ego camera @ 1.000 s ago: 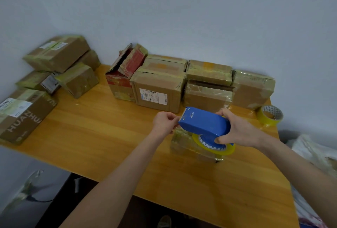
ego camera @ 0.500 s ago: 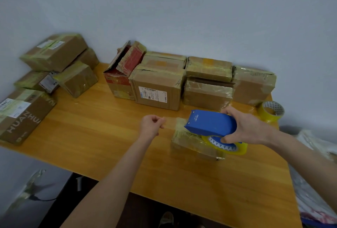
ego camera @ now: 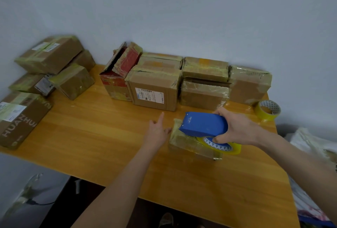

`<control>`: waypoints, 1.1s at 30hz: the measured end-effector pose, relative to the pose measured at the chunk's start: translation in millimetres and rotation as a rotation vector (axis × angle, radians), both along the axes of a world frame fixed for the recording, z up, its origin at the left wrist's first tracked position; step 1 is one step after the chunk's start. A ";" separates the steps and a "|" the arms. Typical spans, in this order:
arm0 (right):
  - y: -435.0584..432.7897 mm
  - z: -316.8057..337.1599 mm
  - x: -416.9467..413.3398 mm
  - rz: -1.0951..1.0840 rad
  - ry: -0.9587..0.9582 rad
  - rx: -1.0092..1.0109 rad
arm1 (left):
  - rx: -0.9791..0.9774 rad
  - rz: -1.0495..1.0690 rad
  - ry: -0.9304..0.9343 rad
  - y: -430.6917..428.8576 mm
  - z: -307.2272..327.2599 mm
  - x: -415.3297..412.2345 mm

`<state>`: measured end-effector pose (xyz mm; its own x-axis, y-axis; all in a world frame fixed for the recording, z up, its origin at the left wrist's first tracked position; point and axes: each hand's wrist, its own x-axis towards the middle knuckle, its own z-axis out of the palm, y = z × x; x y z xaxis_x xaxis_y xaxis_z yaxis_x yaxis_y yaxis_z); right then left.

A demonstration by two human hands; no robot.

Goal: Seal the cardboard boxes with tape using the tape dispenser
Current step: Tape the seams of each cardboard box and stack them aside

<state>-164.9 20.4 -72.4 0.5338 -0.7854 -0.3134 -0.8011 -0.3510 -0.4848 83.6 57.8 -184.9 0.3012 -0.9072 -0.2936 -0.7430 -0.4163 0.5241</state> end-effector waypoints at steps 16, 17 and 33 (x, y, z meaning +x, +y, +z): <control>-1.0 -0.2 -2.0 0.049 0.068 -0.063 | -0.173 -0.632 -0.329 38.9 -5.0 -8.9; -1.2 -0.1 -3.4 0.051 0.069 -0.058 | -0.164 -0.634 -0.341 38.4 -4.8 -8.5; -5.1 3.5 -32.1 0.014 0.105 0.013 | -0.283 -0.402 -0.273 26.7 0.8 -40.6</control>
